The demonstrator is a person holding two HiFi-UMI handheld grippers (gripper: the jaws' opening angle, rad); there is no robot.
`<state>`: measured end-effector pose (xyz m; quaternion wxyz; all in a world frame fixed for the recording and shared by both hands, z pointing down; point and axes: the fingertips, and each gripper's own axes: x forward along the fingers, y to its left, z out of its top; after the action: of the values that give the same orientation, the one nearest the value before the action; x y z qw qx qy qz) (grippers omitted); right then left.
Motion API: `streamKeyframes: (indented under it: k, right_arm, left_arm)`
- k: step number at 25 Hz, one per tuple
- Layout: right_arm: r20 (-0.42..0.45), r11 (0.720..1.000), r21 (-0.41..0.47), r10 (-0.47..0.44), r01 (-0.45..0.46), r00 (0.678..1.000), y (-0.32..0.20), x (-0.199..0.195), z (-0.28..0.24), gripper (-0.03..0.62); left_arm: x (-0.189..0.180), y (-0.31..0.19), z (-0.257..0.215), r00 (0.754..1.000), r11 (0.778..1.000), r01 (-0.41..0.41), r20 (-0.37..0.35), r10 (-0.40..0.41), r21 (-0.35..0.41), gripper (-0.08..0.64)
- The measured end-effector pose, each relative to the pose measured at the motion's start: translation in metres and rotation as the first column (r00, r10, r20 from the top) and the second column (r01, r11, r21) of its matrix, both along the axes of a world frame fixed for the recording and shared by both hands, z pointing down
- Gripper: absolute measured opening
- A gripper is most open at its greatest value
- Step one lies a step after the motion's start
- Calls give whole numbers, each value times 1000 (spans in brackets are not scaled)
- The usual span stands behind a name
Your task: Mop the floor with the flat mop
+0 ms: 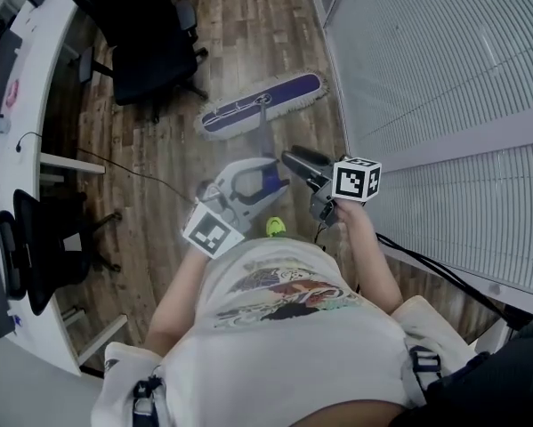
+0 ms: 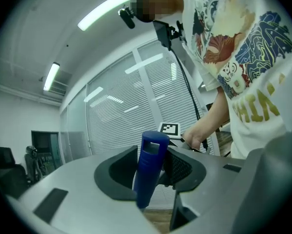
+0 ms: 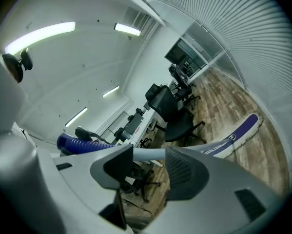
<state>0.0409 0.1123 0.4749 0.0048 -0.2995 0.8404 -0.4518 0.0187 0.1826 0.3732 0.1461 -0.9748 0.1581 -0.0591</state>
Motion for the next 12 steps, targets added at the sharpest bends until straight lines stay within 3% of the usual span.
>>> streamKeyframes:
  k: [4, 7, 12]
  right_arm:
    - [35, 996, -70, -56, 58, 998, 2, -3, 11, 187]
    - [140, 982, -175, -41, 66, 989, 4, 2, 19, 187]
    - [330, 918, -352, -63, 185, 942, 26, 16, 41, 187]
  left_arm:
    - [15, 13, 3, 1000, 1000, -9, -13, 9, 22, 149]
    - [29, 23, 8, 1000, 999, -4, 5, 3, 33, 149]
    - [57, 50, 26, 997, 997, -21, 81, 15, 71, 149]
